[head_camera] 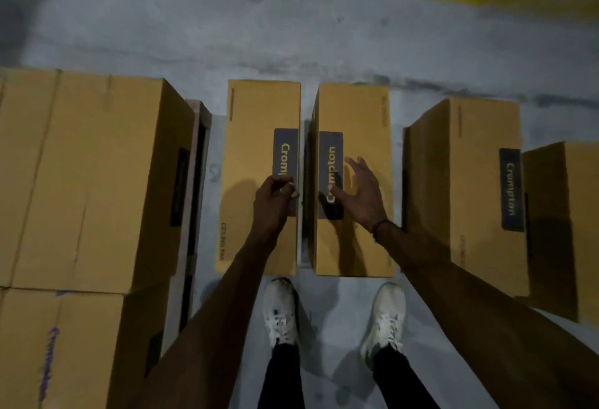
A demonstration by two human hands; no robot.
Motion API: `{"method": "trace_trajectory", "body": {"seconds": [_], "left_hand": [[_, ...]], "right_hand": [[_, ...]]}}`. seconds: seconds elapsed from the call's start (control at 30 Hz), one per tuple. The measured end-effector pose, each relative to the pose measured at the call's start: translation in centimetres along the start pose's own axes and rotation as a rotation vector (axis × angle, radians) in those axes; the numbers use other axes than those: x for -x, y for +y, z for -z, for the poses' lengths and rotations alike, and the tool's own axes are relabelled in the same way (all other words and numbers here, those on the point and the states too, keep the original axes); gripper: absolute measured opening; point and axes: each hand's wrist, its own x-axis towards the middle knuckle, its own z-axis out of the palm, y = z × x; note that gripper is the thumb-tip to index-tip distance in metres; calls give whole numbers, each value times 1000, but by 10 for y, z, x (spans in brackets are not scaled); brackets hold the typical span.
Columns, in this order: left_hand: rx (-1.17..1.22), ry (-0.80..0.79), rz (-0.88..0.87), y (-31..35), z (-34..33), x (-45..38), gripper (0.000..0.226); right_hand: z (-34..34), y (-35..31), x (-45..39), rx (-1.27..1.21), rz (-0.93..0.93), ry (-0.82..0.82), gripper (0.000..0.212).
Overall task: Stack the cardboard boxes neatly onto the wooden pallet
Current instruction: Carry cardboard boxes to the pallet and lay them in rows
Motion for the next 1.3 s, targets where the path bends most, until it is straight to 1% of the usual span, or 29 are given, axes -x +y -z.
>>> {"method": "trace_trajectory", "body": {"seconds": [0.1, 0.2, 0.37, 0.47, 0.57, 0.7, 0.9, 0.93, 0.97, 1.03, 1.1, 1.2, 1.27, 1.3], "left_hand": [[11, 6, -3, -35, -8, -31, 21], [23, 39, 17, -59, -12, -54, 20], [7, 42, 10, -74, -9, -63, 28], [0, 43, 26, -74, -7, -65, 26], [8, 37, 36, -68, -9, -65, 25], [-6, -14, 65, -70, -21, -69, 27], [-19, -106, 123, -60, -61, -73, 45], [-23, -126, 130, -59, -68, -74, 43], [-39, -151, 137, -59, -75, -76, 36], [-50, -180, 142, -57, -90, -79, 16], [-33, -181, 131, -56, -104, -82, 22], [-51, -163, 191, -60, -120, -92, 31], [-69, -165, 203, -75, -129, -105, 40], [-73, -165, 216, -83, -132, -111, 38]], "right_hand": [[-24, 27, -34, 72, -10, -17, 80], [-43, 48, -53, 74, -28, -44, 86], [-65, 49, -59, 81, -111, -76, 98], [-63, 51, -58, 79, -115, -79, 100], [-51, 53, -56, 84, -125, -93, 102], [-27, 66, -52, 107, -145, -74, 105], [23, 102, -48, 23, -174, -27, 96], [32, 107, -48, -3, -186, -25, 96], [40, 113, -49, -21, -193, -24, 95], [54, 121, -51, -35, -201, -21, 94], [64, 130, -54, -55, -193, -23, 92], [71, 144, -56, -93, -186, -14, 89], [72, 152, -56, -101, -164, 8, 86], [73, 155, -56, -106, -156, 14, 84]]}}
